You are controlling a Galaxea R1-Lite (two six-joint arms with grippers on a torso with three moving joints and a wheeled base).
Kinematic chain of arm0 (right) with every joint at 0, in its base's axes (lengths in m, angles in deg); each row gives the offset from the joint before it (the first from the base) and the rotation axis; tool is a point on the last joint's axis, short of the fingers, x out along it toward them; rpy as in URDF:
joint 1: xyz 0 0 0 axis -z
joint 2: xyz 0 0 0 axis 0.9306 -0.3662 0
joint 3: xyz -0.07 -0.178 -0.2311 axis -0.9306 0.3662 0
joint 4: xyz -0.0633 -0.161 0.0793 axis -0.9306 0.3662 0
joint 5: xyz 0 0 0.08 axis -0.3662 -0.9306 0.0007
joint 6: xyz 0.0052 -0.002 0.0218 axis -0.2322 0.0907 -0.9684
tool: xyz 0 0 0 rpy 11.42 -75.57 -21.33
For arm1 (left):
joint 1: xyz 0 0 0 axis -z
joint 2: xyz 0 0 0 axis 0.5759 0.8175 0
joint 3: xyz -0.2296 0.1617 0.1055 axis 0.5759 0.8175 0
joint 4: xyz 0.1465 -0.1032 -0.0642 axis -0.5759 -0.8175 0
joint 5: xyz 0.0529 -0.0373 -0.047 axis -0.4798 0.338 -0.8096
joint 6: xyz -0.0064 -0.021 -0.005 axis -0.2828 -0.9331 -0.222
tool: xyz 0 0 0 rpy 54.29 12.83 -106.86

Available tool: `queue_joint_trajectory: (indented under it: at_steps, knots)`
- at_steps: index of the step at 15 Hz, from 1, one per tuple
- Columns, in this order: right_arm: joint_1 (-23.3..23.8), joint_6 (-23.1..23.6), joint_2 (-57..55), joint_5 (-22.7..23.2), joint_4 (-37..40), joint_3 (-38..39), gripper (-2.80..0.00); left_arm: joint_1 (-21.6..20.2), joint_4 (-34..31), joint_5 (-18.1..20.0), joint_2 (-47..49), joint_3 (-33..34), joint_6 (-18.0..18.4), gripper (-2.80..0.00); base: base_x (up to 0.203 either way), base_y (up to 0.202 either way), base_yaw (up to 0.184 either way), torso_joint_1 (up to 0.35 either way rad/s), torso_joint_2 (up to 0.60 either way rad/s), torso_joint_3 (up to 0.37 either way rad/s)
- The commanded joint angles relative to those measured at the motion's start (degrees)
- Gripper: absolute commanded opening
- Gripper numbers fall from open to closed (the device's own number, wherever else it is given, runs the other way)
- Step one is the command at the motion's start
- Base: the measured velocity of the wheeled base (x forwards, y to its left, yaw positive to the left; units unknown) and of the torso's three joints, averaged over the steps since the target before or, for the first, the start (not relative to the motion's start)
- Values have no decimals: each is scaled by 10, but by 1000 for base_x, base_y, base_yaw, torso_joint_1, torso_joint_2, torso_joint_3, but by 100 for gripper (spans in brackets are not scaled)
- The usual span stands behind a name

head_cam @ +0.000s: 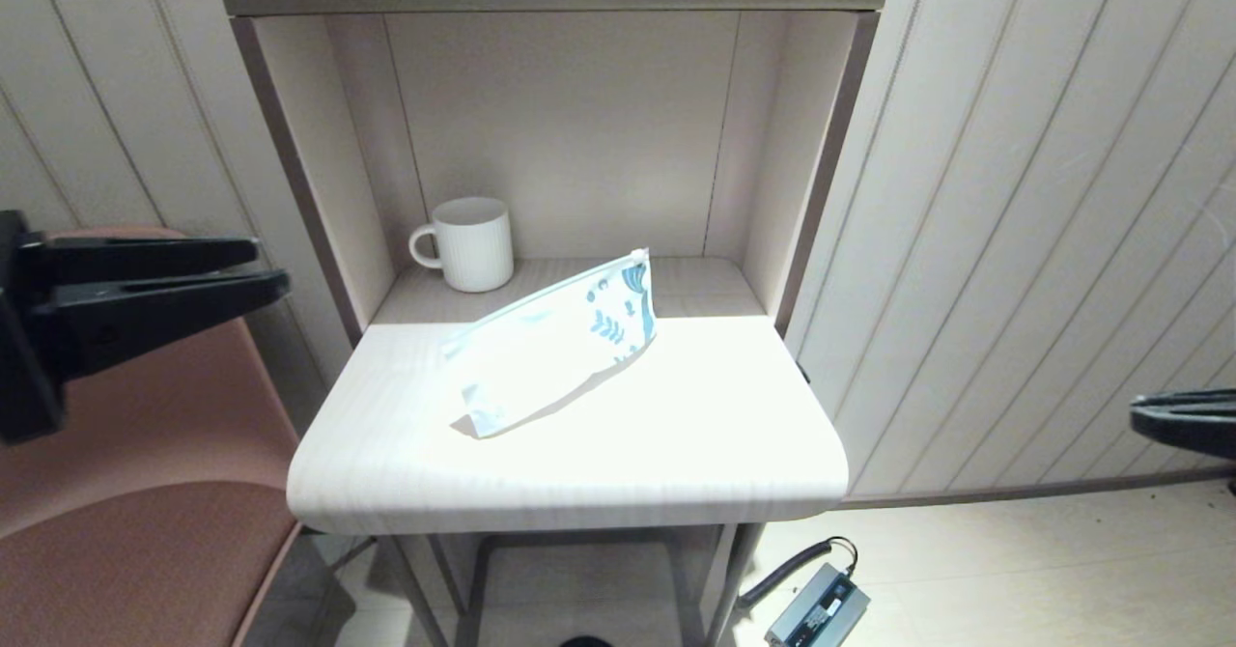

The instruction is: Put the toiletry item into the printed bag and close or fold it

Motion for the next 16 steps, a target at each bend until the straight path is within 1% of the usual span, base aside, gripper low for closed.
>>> queue_joint_trajectory:
  at_steps: [1,2,3,4,5,7,8,9,10,11,12,13,14,15,16]
  knots:
    - [36,-16,70,-41,33,6,-280,-4,-177,-69,-164,-12,0,-280,0,0,0,0,0,0]
    - [52,-33,101,-53,40,24,-280,-5,-229,-118,-206,-11,-1,-280,0,0,0,0,0,0]
    - [68,-45,134,-65,42,63,-280,-5,-270,-166,-251,-5,-3,-280,0,0,0,0,0,0]
    - [88,-52,179,-80,41,110,-280,-6,-305,-205,-297,5,-3,-280,0,0,0,0,0,0]
    - [110,-55,225,-93,40,158,-280,-6,-337,-229,-340,14,-4,-280,0,0,0,0,0,0]
    - [161,-55,321,-109,32,258,-280,-9,-406,-261,-422,37,-11,-280,0,0,0,0,0,0]
    - [184,-51,361,-114,23,308,-280,-14,-437,-287,-438,51,-43,-280,0,0,0,0,0,0]
    - [203,-42,395,-118,11,356,-280,-19,-450,-326,-440,71,-98,-280,0,0,0,0,0,0]
    - [214,-31,412,-121,-1,398,-280,-23,-443,-343,-439,84,-109,-280,0,0,0,0,0,0]
    - [219,-23,417,-124,-17,437,-280,-44,-425,-350,-439,91,-96,-280,0,0,0,0,0,0]
    - [221,-17,420,-128,-52,482,-280,-78,-412,-350,-440,100,-85,-280,0,0,0,0,0,0]
    - [223,-11,422,-135,-105,530,-280,-119,-401,-341,-447,113,-59,-280,0,0,0,0,0,0]
    - [224,-7,423,-147,-163,573,-280,-147,-387,-319,-461,136,-29,-280,0,0,0,0,0,0]
    - [224,-4,426,-164,-225,612,-280,-153,-367,-298,-478,171,-14,-280,0,0,0,0,0,0]
    - [224,-4,438,-177,-266,632,-280,-149,-352,-288,-491,204,-8,-280,0,0,0,0,0,0]
